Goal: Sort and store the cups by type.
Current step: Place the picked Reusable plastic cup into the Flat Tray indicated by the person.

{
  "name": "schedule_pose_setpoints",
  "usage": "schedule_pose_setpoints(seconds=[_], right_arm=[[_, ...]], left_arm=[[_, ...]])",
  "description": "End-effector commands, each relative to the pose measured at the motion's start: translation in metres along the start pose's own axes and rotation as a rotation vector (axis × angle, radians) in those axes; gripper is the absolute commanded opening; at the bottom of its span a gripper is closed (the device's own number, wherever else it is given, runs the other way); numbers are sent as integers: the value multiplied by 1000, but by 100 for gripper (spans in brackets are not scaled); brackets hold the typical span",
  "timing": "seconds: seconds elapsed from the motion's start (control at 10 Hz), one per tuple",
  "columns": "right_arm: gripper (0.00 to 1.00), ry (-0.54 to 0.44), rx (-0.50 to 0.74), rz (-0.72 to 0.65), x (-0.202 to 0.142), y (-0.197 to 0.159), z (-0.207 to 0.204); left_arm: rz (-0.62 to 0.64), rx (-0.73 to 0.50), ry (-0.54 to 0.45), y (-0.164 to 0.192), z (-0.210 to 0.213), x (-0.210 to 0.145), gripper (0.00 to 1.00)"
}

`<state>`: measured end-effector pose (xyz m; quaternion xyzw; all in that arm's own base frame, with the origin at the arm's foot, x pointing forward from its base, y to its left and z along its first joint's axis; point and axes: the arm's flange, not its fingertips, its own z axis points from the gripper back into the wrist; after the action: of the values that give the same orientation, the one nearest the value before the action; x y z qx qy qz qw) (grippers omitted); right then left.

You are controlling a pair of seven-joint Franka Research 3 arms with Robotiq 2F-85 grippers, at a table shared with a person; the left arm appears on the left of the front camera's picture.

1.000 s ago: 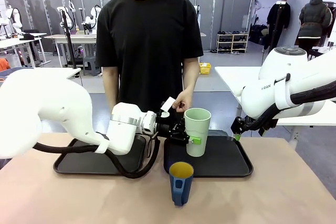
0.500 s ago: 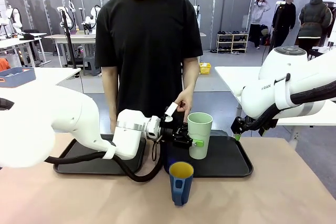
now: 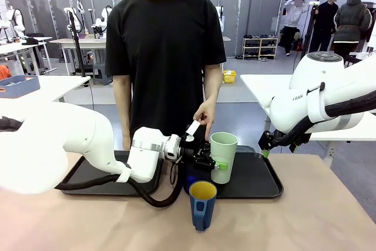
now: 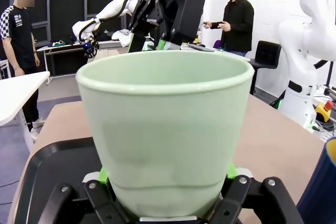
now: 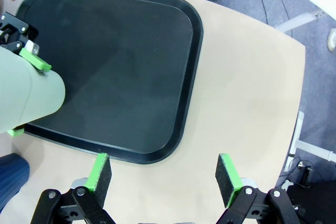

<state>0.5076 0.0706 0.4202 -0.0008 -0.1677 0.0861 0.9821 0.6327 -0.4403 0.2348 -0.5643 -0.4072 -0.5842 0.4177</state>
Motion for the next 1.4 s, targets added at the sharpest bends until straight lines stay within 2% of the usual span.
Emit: schedule_pose_setpoints(seconds=[0.0,0.3,0.6,1.2,1.3], right_arm=[[100,-5,-3,4,0,-1,-1],[100,-5,-3,4,0,-1,-1],[100,-5,-3,4,0,-1,-1],[100,-5,-3,4,0,-1,-1],[100,-5,-3,4,0,-1,-1]], left_arm=[[20,9,8,8,-2,-1,85],[-15,8,-7,11,3,-10,85],[-47,64,-27,17,8,-16,85],[-51,113,-37,19,15,-25,85],[-41,108,-38,17,16,-26,96]])
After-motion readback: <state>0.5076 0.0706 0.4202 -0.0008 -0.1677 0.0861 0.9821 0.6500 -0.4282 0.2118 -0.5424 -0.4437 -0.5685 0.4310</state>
